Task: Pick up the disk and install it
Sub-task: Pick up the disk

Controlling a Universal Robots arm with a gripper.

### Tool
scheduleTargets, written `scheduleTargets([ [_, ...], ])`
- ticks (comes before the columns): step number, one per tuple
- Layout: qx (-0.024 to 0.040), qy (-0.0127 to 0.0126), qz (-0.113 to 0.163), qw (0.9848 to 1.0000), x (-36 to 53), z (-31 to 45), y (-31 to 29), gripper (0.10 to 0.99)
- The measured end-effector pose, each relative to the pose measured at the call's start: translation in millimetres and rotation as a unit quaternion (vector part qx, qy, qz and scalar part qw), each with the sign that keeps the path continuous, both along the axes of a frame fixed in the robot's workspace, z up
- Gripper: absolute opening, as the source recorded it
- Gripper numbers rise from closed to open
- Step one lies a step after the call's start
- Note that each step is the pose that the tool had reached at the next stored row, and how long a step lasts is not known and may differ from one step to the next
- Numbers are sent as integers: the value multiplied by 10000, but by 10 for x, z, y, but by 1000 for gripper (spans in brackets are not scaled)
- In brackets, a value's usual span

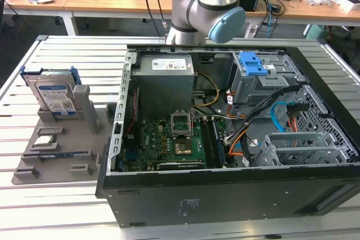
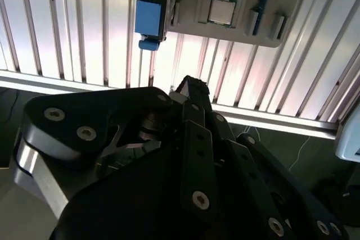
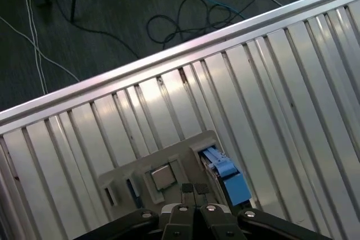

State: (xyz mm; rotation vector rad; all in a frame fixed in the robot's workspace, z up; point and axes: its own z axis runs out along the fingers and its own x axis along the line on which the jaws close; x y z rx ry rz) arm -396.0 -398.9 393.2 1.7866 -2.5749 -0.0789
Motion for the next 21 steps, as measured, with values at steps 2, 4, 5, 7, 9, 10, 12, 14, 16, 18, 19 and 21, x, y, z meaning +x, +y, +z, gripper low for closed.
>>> scheduleTargets([
  [2, 0, 0, 122, 9999, 0, 0, 0, 106],
  [4, 0, 0, 205, 9998, 0, 0, 0, 106],
  [5, 0, 0, 227, 9997, 0, 0, 0, 106],
  [7, 0, 0, 284, 9996, 0, 0, 0, 106],
  [9, 0, 0, 343, 9994, 0, 0, 0, 106],
  [10, 0, 0, 365, 9993, 0, 0, 0, 106],
  [12, 0, 0, 454, 9990, 0, 0, 0, 106],
  [14, 0, 0, 501, 9987, 0, 0, 0, 106],
  [16, 0, 0, 558, 9984, 0, 0, 0, 106],
  [18, 0, 0, 636, 9980, 0, 0, 0, 106],
  [19, 0, 0, 661, 9978, 0, 0, 0, 106],
  [21, 0, 0, 735, 9973, 0, 0, 0, 106],
])
